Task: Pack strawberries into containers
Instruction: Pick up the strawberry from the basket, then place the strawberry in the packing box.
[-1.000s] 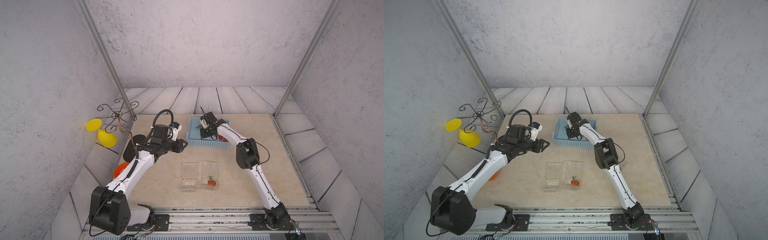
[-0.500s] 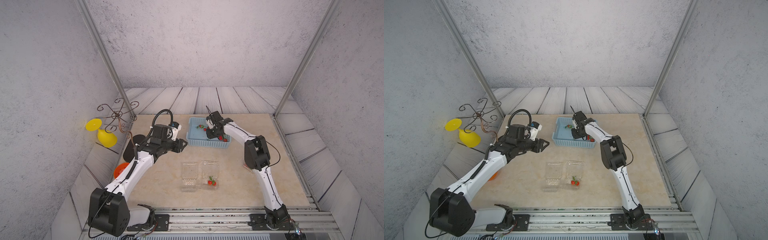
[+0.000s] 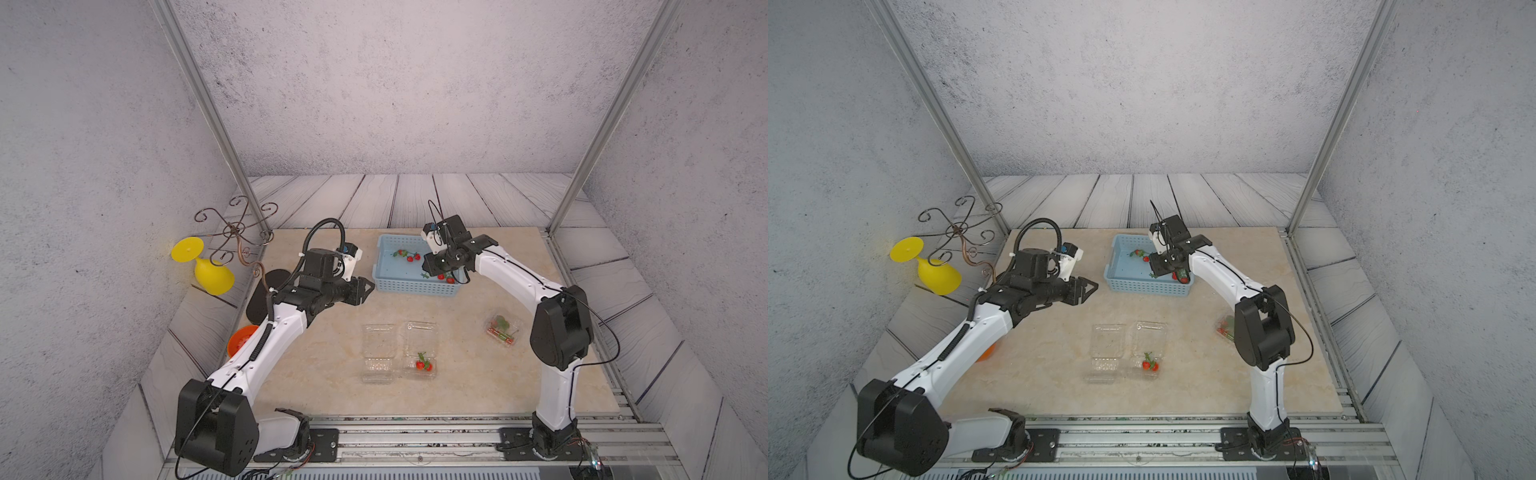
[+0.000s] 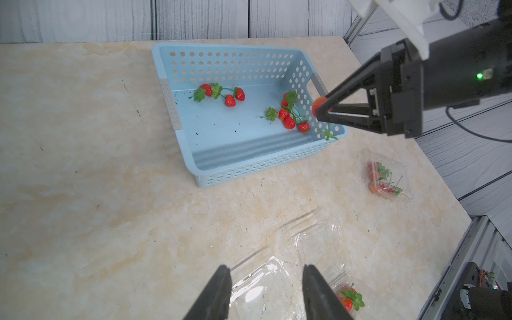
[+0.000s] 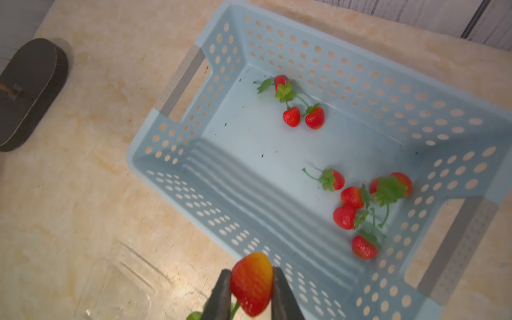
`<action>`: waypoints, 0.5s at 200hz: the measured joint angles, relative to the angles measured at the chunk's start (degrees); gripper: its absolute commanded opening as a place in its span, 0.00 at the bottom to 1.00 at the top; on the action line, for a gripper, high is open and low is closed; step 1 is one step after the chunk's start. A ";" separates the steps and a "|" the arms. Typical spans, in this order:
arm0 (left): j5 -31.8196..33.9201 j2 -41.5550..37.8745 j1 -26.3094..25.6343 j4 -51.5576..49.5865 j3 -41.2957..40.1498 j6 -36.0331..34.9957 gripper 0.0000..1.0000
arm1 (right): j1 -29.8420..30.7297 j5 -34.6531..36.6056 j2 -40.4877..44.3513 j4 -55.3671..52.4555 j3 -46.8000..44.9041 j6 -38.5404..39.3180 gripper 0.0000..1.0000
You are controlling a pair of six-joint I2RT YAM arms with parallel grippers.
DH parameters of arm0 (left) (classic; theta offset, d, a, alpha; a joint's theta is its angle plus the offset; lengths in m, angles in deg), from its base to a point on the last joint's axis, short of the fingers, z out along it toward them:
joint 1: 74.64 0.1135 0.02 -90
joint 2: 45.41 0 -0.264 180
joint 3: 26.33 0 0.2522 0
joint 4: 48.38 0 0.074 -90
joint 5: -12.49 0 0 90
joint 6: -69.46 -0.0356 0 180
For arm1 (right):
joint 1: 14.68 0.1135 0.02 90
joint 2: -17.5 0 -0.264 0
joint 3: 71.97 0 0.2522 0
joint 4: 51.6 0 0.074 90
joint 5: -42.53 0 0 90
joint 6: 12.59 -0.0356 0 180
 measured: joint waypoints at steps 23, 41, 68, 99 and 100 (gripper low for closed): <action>0.00 -0.11 0.00 -0.02 0.00 0.00 0.46 | 2.54 -2.03 6.25 0.15 -7.67 -0.52 0.10; 0.00 -0.22 0.00 0.00 0.00 0.00 0.46 | 6.08 -3.50 11.52 0.46 -14.88 -1.36 0.10; -0.02 -0.24 0.00 0.00 0.00 0.02 0.46 | 11.50 -6.43 17.07 0.70 -24.46 -3.72 0.11; -0.02 -0.28 0.00 0.00 0.00 0.04 0.46 | 15.50 -8.31 17.97 1.31 -30.75 -6.10 0.12; -0.04 -0.28 0.00 0.00 0.00 0.04 0.46 | 15.58 -8.31 17.97 1.36 -30.84 -6.14 0.12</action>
